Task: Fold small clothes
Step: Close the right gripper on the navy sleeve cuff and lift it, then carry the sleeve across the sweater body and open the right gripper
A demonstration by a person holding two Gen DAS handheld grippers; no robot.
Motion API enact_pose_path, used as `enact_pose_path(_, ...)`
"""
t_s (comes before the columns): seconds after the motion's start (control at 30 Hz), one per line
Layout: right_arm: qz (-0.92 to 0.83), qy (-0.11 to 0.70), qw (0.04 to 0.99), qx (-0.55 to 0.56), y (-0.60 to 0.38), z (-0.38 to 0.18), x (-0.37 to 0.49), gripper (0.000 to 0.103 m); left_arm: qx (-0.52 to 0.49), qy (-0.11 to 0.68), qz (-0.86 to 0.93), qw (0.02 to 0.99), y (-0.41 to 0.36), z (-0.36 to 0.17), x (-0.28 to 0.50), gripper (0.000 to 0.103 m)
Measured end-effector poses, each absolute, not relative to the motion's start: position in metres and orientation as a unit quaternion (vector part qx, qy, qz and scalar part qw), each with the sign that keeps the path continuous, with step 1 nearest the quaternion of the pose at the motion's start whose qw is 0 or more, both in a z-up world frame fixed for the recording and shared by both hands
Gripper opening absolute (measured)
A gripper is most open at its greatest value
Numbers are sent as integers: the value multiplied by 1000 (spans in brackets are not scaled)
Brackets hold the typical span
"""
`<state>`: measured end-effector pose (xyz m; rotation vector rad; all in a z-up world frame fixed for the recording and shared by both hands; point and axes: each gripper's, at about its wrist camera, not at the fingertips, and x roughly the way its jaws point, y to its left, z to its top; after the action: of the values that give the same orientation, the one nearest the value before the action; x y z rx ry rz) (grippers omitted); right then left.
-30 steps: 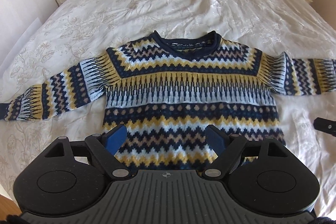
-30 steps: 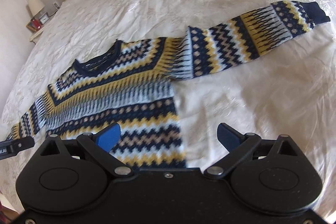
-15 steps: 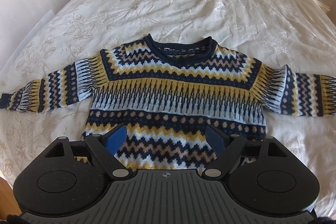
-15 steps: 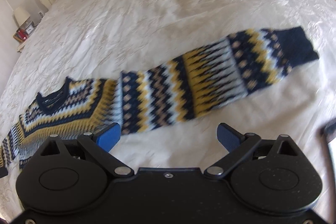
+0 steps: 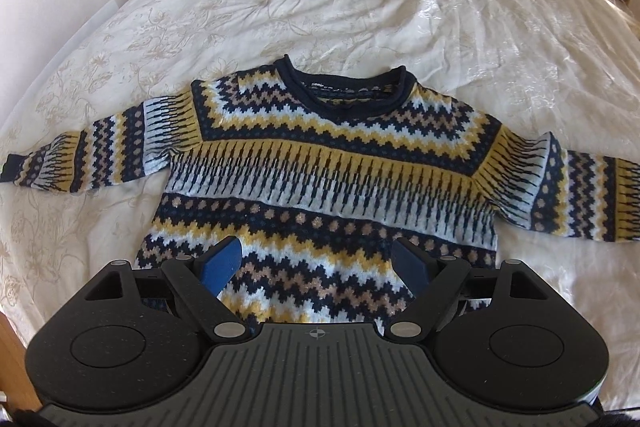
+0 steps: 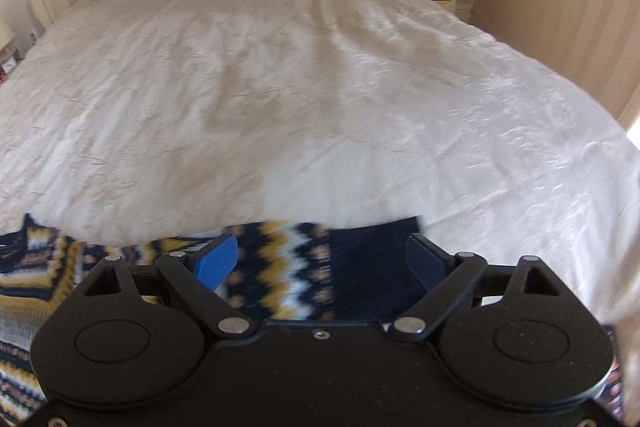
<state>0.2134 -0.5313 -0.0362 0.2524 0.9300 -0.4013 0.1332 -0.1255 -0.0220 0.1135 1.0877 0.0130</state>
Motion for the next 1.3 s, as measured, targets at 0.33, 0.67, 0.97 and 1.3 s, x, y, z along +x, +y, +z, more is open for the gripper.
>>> enact_pose_path(0.33, -178, 467, 836, 226, -584, -82, 202, 85, 55, 526, 13, 848, -120, -27, 134, 82)
enact_pose_path(0.67, -166, 435, 842, 271, -550, -61, 205, 23, 57, 521, -9, 851, -92, -31, 141, 82)
enact_pose_path(0.97, -80, 403, 878, 247, -417, -6, 253, 23, 61, 525, -74, 845, -41, -39, 169, 82)
enact_pose_path(1.3, 56, 408, 880, 236, -229, -1, 323, 23, 52, 533, -89, 840, 36, -45, 202, 82)
